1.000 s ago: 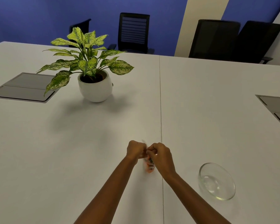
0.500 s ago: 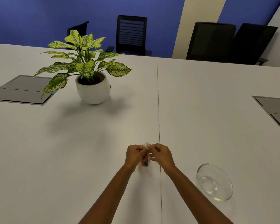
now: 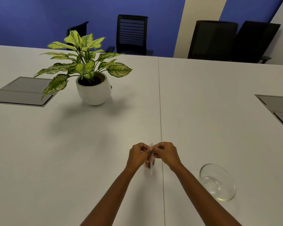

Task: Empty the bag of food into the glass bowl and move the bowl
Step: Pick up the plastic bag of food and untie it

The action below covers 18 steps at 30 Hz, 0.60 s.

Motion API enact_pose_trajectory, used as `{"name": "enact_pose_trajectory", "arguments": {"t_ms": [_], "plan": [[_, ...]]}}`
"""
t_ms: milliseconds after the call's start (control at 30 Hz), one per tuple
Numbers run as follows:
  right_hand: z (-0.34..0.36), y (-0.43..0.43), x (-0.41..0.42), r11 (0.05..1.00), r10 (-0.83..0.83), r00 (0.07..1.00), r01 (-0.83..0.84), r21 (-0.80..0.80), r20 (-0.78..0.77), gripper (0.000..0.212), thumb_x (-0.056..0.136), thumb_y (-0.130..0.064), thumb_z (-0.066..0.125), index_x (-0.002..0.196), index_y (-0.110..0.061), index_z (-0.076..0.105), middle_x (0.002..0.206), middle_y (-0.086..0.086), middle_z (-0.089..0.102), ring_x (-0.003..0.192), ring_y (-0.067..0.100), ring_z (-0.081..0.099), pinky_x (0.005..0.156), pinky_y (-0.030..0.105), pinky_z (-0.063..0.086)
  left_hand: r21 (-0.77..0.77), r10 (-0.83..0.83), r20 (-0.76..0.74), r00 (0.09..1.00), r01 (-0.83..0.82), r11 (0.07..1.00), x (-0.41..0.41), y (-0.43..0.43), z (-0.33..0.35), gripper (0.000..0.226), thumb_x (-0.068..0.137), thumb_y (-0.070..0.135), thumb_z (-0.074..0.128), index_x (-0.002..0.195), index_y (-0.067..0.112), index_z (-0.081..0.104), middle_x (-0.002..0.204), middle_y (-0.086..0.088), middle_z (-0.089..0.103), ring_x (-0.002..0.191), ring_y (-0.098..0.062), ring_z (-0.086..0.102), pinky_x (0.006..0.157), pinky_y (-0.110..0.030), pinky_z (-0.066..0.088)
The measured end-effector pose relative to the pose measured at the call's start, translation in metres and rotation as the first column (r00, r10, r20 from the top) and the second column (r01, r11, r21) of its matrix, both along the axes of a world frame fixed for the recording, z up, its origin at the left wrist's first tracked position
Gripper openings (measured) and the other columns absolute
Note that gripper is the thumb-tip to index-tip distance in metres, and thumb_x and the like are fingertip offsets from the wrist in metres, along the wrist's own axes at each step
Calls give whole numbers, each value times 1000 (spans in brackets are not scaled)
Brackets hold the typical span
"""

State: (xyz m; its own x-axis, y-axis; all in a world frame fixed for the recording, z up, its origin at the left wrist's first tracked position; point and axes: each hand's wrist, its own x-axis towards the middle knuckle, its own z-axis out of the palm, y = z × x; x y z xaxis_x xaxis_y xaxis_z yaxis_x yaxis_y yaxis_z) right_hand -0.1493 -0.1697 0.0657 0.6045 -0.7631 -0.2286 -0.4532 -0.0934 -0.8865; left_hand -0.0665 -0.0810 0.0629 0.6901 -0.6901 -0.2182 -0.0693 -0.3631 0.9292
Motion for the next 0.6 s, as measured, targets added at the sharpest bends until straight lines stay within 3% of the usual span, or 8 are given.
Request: {"name": "enact_pose_trajectory", "arguments": {"t_ms": [167, 233, 333, 433, 533, 600], "plan": [[6, -2, 2, 997, 25, 1000, -25, -67, -3, 16, 84, -7, 61, 88, 7, 69, 87, 25, 72, 64, 21, 65, 59, 18, 55, -47, 130, 91, 987, -126, 991, -6, -4, 3, 20, 84, 14, 64, 86, -5, 67, 77, -11, 64, 73, -25, 64, 73, -35, 57], [8, -3, 2, 994, 40, 999, -41, -97, -17, 16, 83, -5, 60, 86, 7, 69, 87, 25, 72, 62, 20, 65, 60, 21, 56, -52, 138, 124, 983, -132, 990, -7, -6, 1, 18, 83, 11, 64, 83, -6, 67, 74, -10, 64, 67, -22, 62, 64, -24, 54], [9, -3, 1, 983, 41, 997, -51, -175, -61, 15, 80, -3, 58, 81, 5, 70, 81, 23, 73, 67, 29, 68, 70, 36, 59, -35, 145, 165, 976, -141, 989, -10, -10, -2, 18, 84, 10, 62, 83, -7, 66, 69, -5, 61, 56, -11, 55, 52, -5, 44], [10, -2, 1, 970, 48, 995, -68, -234, -91, 17, 81, -4, 57, 80, 6, 70, 79, 22, 72, 64, 26, 65, 72, 38, 58, -27, 169, 170, 971, -167, 986, -12, -14, -4, 18, 85, 10, 62, 83, -7, 66, 67, -3, 60, 59, -13, 55, 47, -4, 43], [12, -1, 2, 961, 49, 994, -74, -265, -100, 17, 82, -4, 56, 79, 7, 70, 79, 23, 72, 62, 19, 60, 67, 33, 56, -29, 202, 171, 964, -200, 979, -14, -17, -3, 18, 85, 10, 62, 85, -7, 66, 78, -15, 66, 66, -17, 57, 53, -7, 40], [13, -1, 2, 959, 42, 994, -69, -274, -102, 18, 83, -4, 56, 80, 7, 70, 80, 22, 72, 62, 18, 59, 65, 30, 53, -25, 208, 169, 963, -207, 978, -14, -18, -2, 18, 84, 10, 62, 85, -7, 67, 77, -14, 65, 65, -17, 56, 54, -8, 40]]}}
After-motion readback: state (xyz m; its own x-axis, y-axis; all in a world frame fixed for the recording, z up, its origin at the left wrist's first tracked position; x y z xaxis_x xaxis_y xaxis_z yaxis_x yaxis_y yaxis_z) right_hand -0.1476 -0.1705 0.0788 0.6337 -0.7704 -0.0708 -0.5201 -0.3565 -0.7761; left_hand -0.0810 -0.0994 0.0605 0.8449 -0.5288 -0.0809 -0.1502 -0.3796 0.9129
